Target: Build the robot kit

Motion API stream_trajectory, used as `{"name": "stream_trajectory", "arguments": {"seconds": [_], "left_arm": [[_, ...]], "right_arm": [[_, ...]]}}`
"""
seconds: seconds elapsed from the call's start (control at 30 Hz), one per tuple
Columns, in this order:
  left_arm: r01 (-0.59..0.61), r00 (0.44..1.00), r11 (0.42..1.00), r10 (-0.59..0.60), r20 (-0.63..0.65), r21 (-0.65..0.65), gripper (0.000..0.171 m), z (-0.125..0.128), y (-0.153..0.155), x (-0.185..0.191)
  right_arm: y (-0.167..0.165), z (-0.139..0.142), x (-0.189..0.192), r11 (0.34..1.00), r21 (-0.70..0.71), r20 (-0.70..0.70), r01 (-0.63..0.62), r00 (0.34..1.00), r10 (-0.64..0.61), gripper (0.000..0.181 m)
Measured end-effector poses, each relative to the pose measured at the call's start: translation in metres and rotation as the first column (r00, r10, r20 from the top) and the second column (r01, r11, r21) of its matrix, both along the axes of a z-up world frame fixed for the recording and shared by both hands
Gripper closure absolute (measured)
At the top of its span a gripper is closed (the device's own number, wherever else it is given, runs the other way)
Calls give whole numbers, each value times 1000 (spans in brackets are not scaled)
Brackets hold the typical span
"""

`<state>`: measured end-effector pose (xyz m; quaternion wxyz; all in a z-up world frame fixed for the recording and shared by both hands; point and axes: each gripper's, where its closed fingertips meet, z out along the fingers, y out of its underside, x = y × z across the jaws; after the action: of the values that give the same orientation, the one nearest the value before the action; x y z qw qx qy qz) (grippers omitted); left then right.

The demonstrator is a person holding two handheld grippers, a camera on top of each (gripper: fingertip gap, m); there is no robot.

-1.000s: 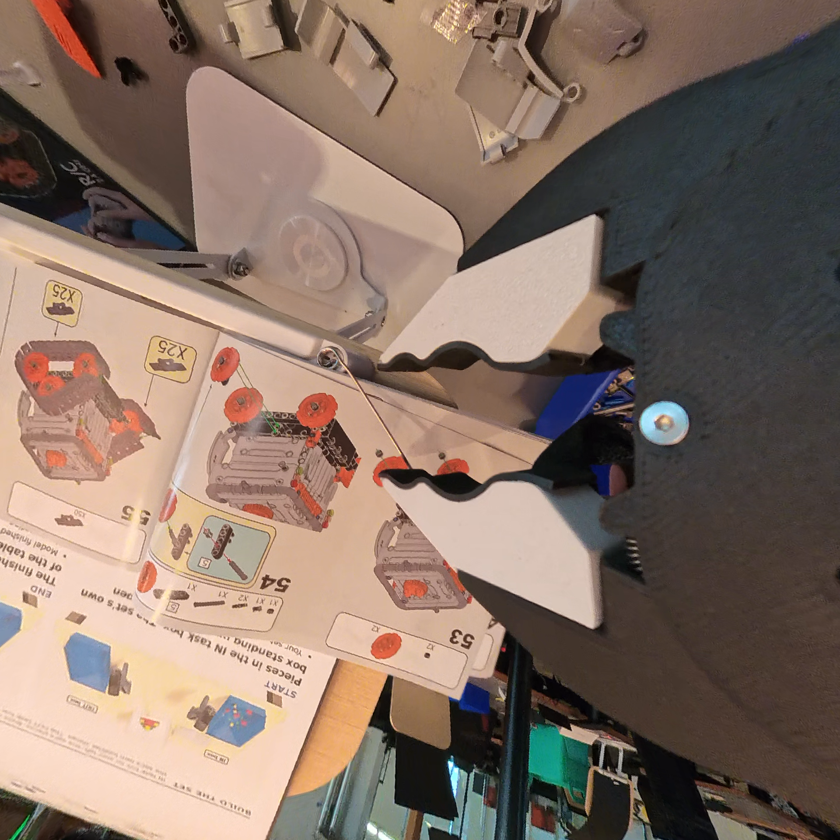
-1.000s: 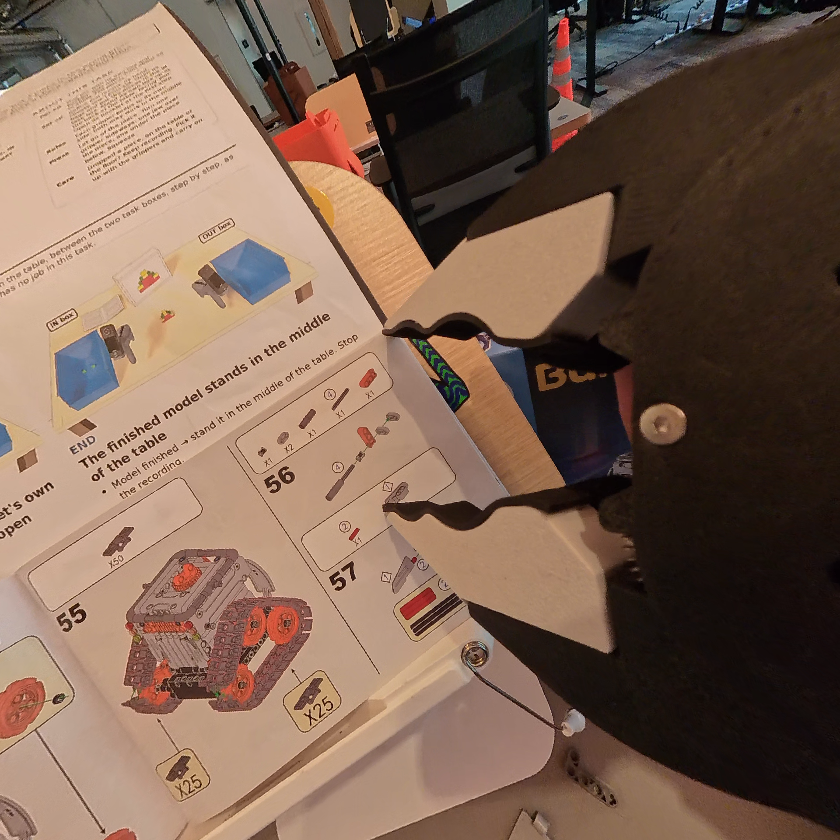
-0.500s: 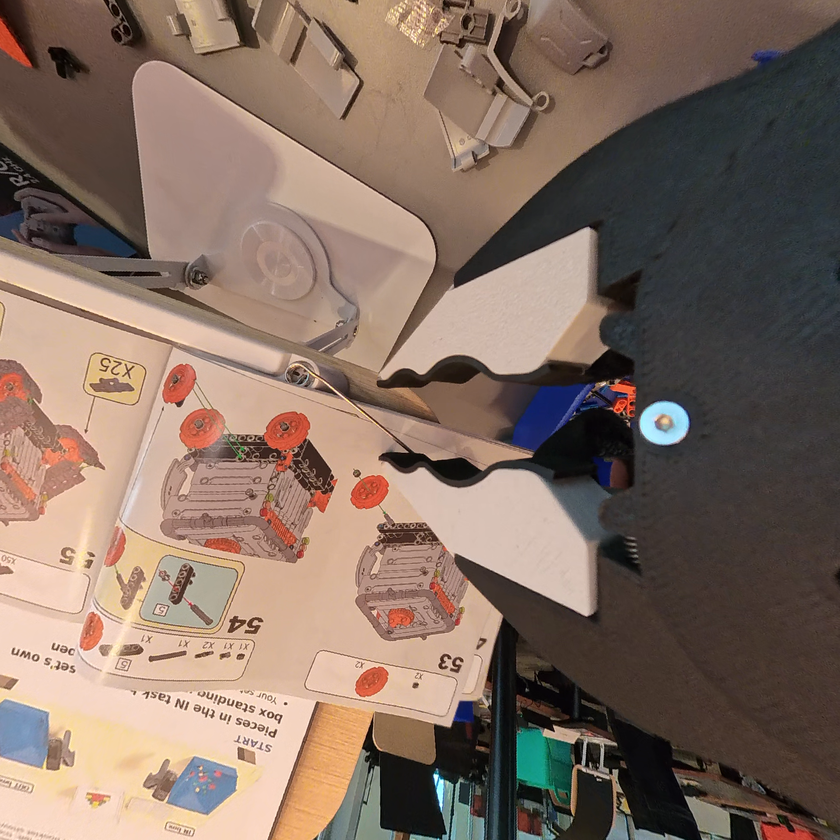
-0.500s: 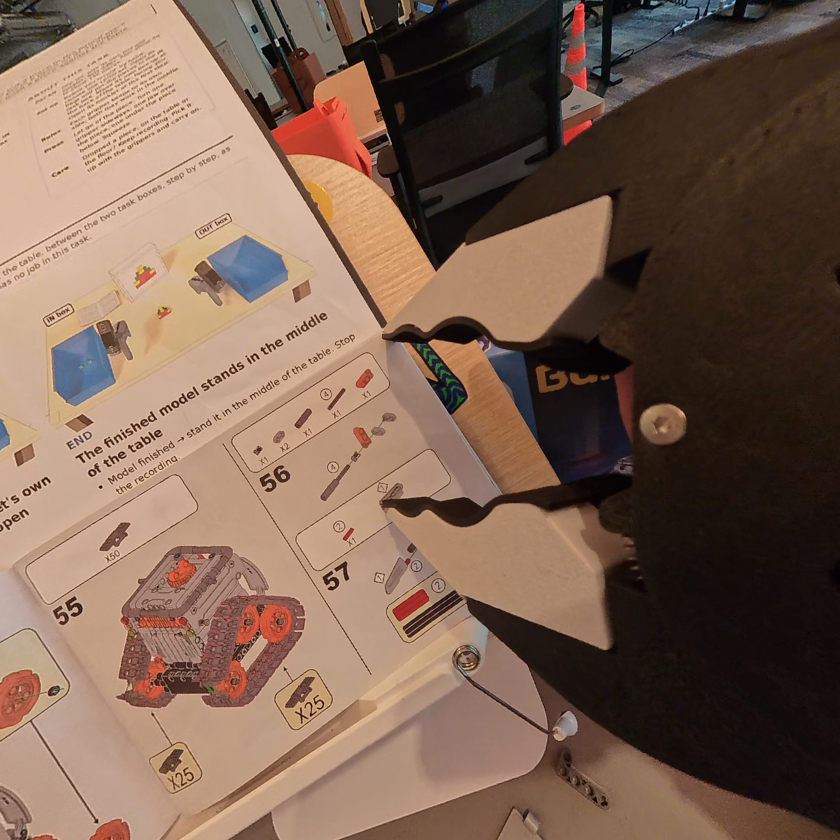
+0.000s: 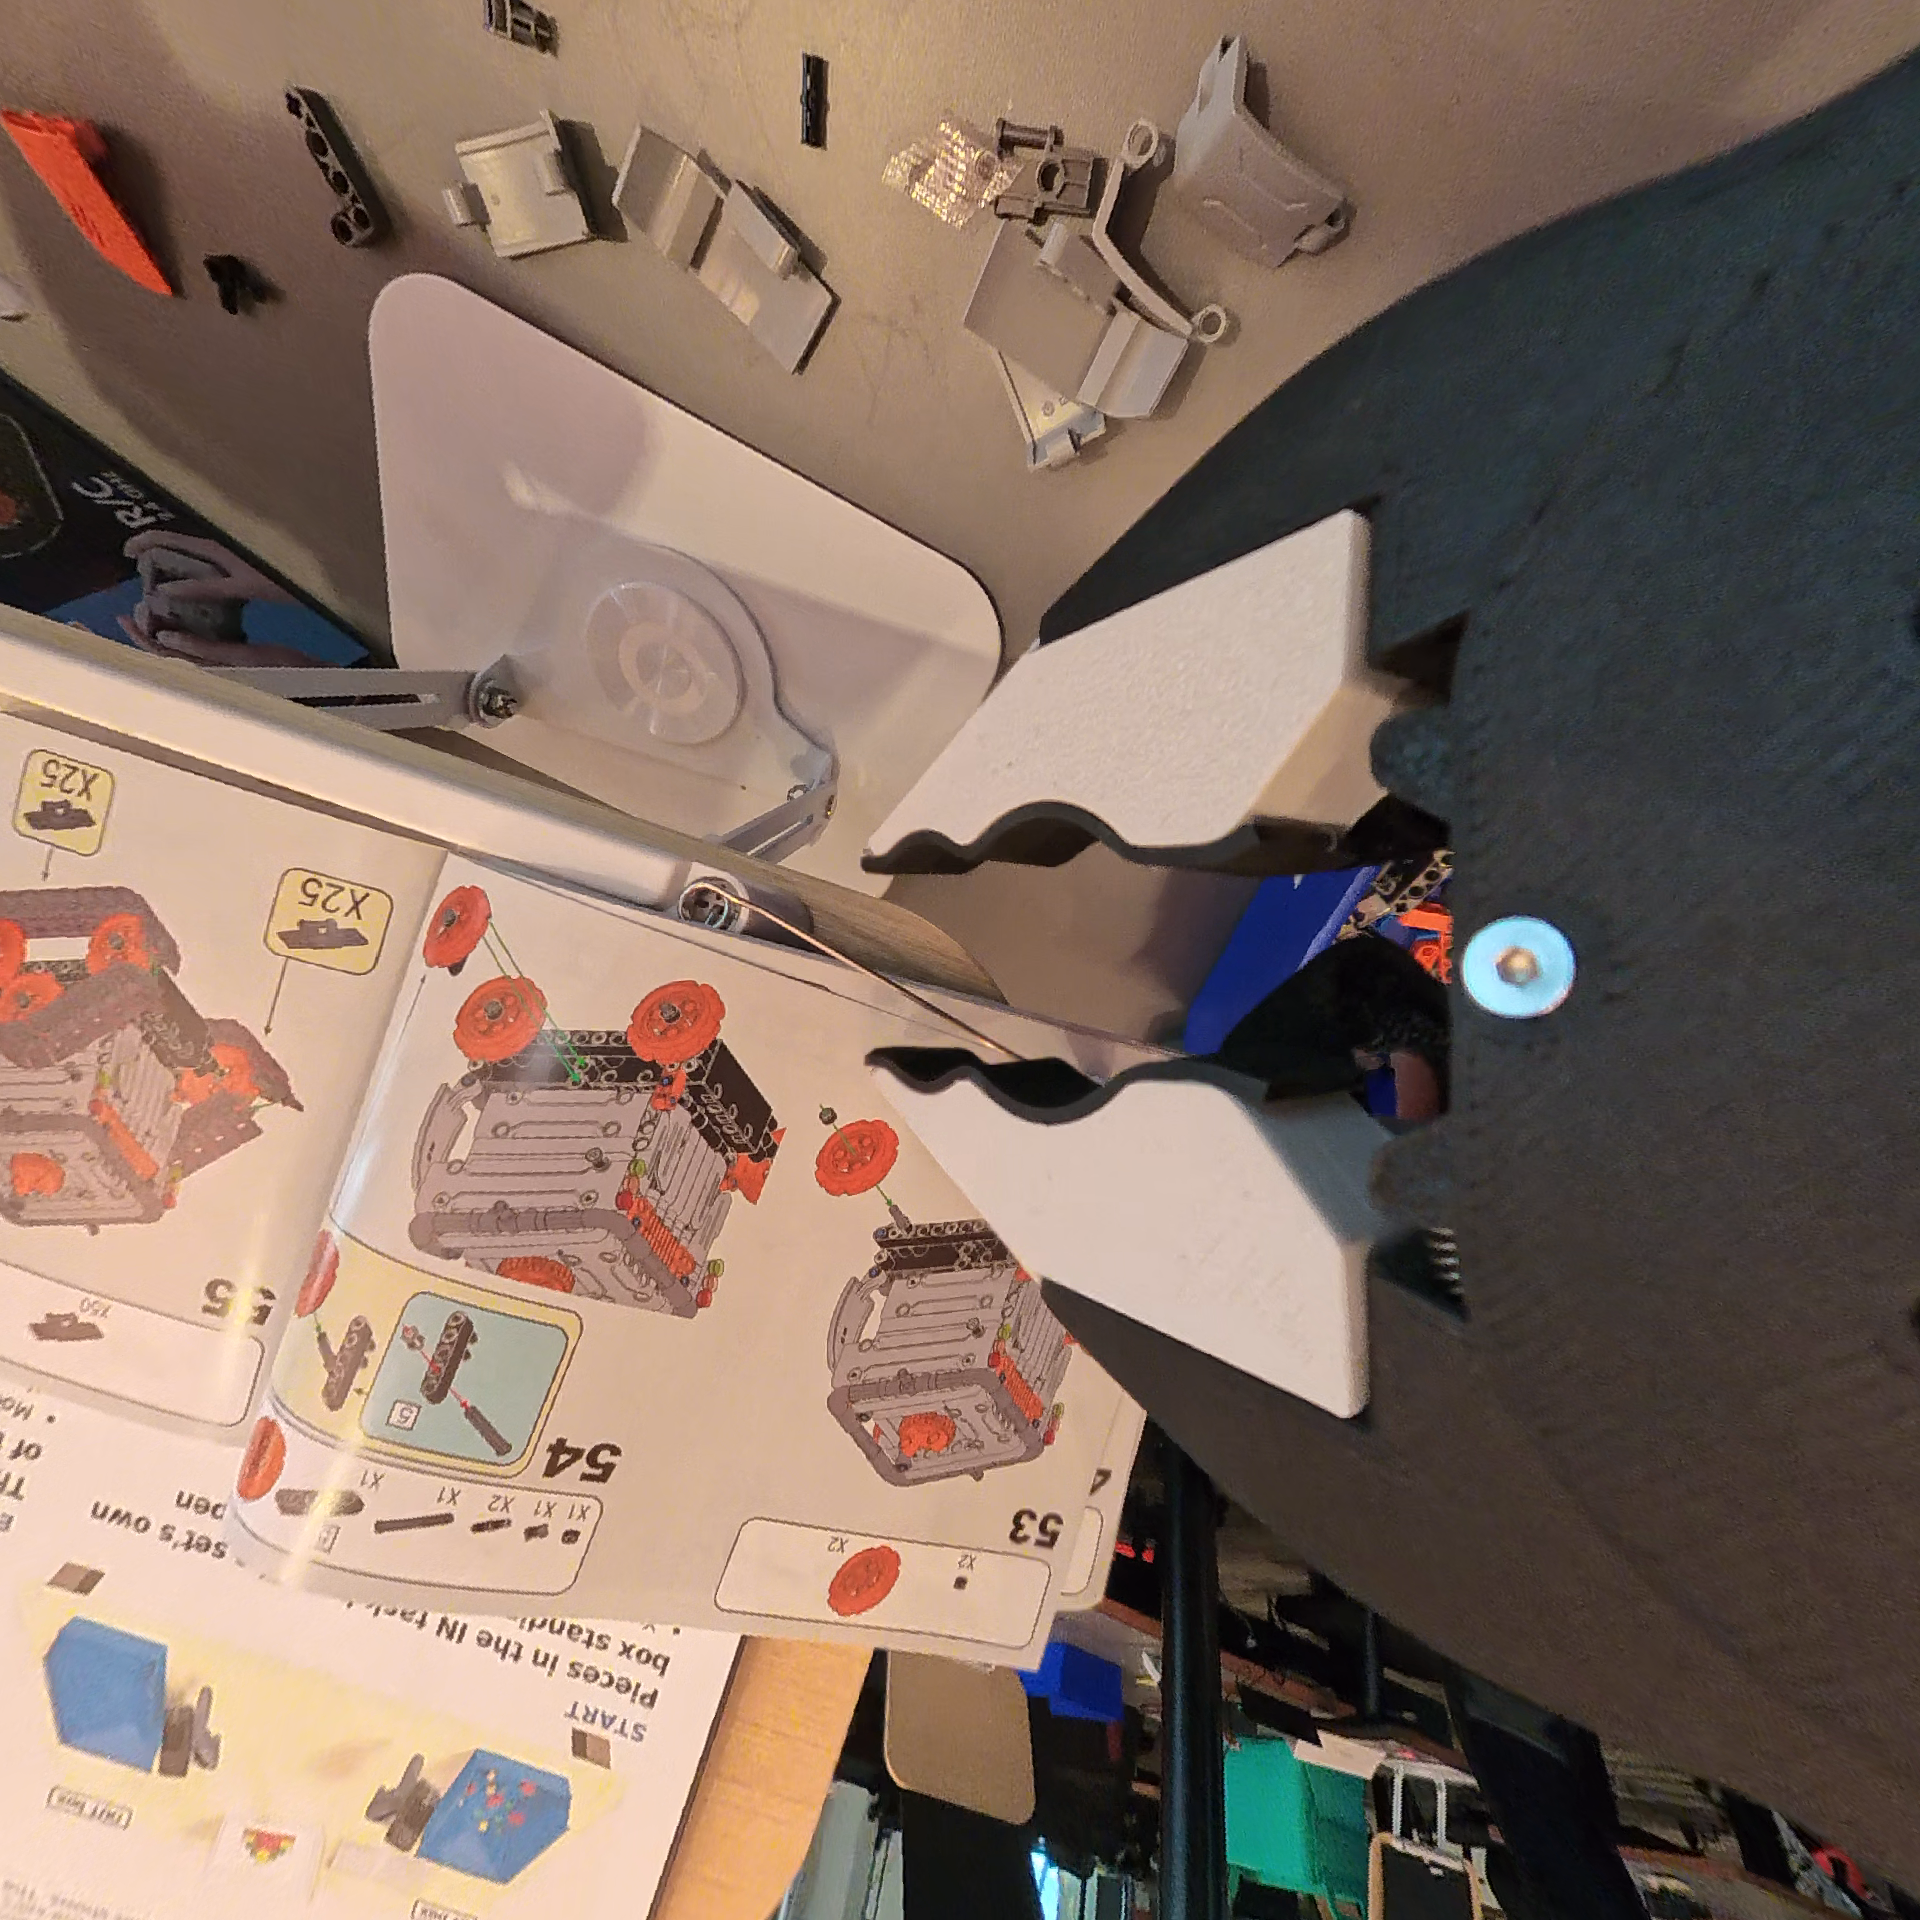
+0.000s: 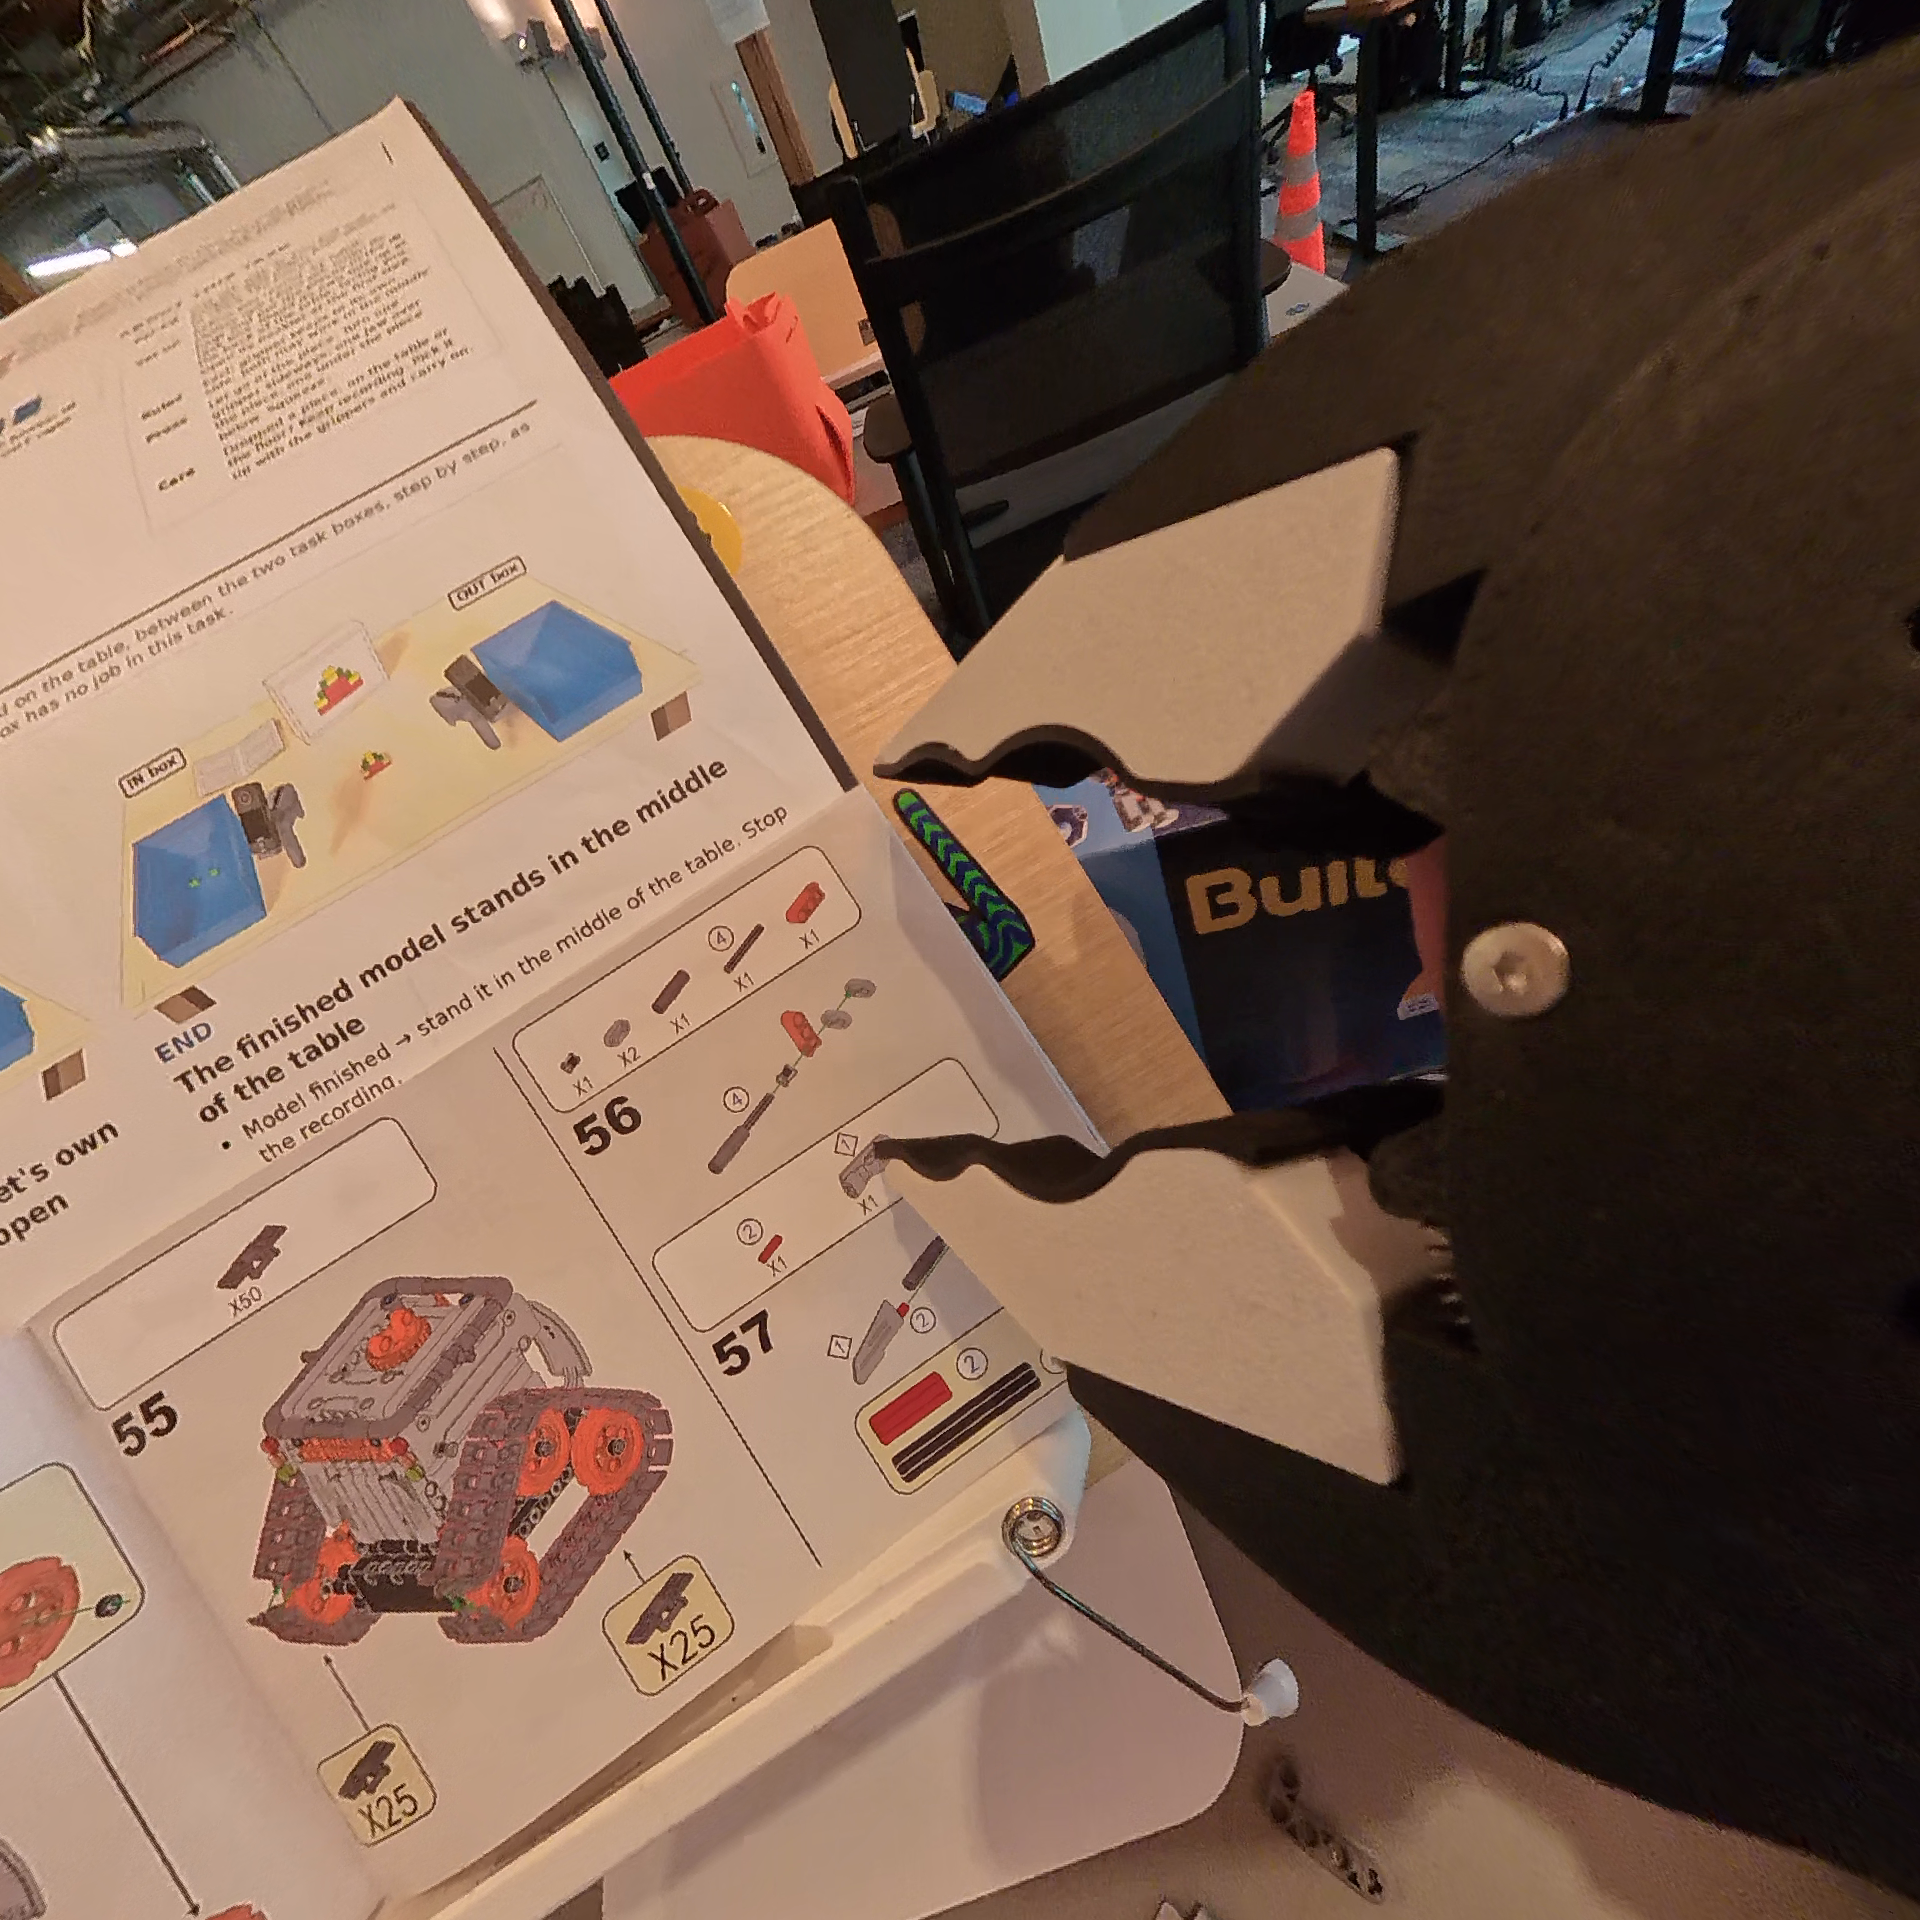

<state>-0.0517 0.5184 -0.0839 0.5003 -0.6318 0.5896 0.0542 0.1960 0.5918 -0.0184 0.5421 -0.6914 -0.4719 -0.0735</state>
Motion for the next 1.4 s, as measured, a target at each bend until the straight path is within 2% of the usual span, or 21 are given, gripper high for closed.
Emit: {"name": "stream_trajectory", "arguments": {"seconds": [0.2,0.37,0.53,0.67,0.73,0.9,1.0,1.27,1.4], "left_arm": [[-6,1000,999,5,28,42,136,10,1,0],[-9,998,998,5,57,70,135,18,2,2],[-4,995,994,-7,97,108,136,34,-3,2],[33,994,991,-47,101,132,137,44,-15,11],[51,994,988,-65,86,146,137,46,-22,16],[120,991,984,-126,39,129,139,43,-44,29],[143,990,984,-143,-15,106,140,34,-53,33],[242,952,965,-256,-167,-98,141,-40,-82,60],[218,936,964,-251,-247,-152,140,-67,-79,54]], "right_arm": [[-3,10,1,1000,16,-8,4,1000,-4,116],[-23,26,1,998,54,21,13,1000,-14,118],[-60,43,10,992,121,125,41,991,-57,120],[-103,60,12,988,145,96,55,993,-69,124],[-126,59,12,988,141,96,58,993,-72,127],[-178,26,12,994,97,168,56,983,-72,136],[-203,8,3,997,66,133,26,991,-35,139],[-231,-65,-11,997,-73,23,-25,999,27,140],[-240,-95,-22,990,-127,-13,-61,998,59,144]]}}
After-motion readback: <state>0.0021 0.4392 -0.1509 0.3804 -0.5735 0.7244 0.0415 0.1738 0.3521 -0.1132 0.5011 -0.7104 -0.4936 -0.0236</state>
